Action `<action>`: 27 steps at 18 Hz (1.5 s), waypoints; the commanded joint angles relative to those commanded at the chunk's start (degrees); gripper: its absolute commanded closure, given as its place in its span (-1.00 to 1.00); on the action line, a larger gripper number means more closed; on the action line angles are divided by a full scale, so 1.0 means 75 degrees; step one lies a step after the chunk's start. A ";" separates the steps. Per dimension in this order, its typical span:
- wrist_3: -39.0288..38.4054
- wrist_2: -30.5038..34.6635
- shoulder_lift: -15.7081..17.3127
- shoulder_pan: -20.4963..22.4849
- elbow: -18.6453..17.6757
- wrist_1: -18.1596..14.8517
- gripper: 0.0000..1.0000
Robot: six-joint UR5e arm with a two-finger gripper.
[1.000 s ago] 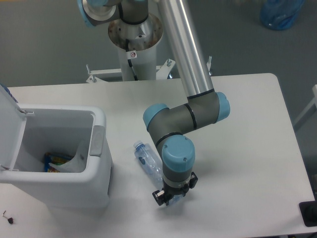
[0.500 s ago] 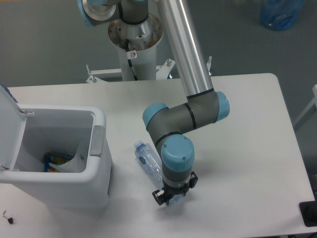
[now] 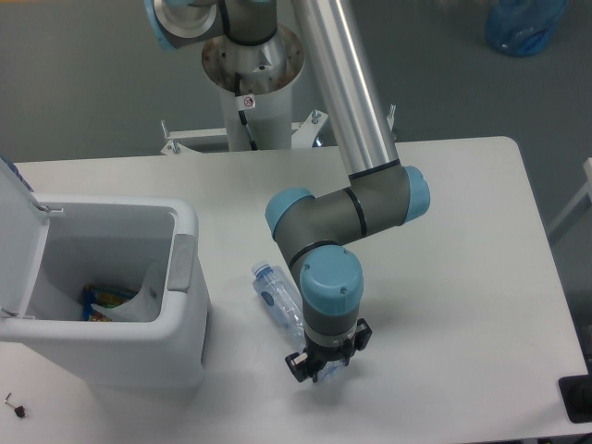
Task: Place the trash in the trash can
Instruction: 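Lift the bottle and carry it over the trash bin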
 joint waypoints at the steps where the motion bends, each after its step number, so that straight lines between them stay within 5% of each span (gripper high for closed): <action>1: 0.0012 0.0000 0.0047 0.0000 0.0058 0.0000 -0.19; 9: 0.0317 -0.0105 0.1031 0.0503 0.0785 0.0314 -0.20; 15: 0.0293 -0.1112 0.1815 0.0715 0.1089 0.0668 -0.20; 21: 0.0644 -0.1851 0.2870 0.0645 0.1067 0.1031 -0.20; 27: 0.0774 -0.1934 0.3398 0.0212 0.0903 0.1043 -0.20</action>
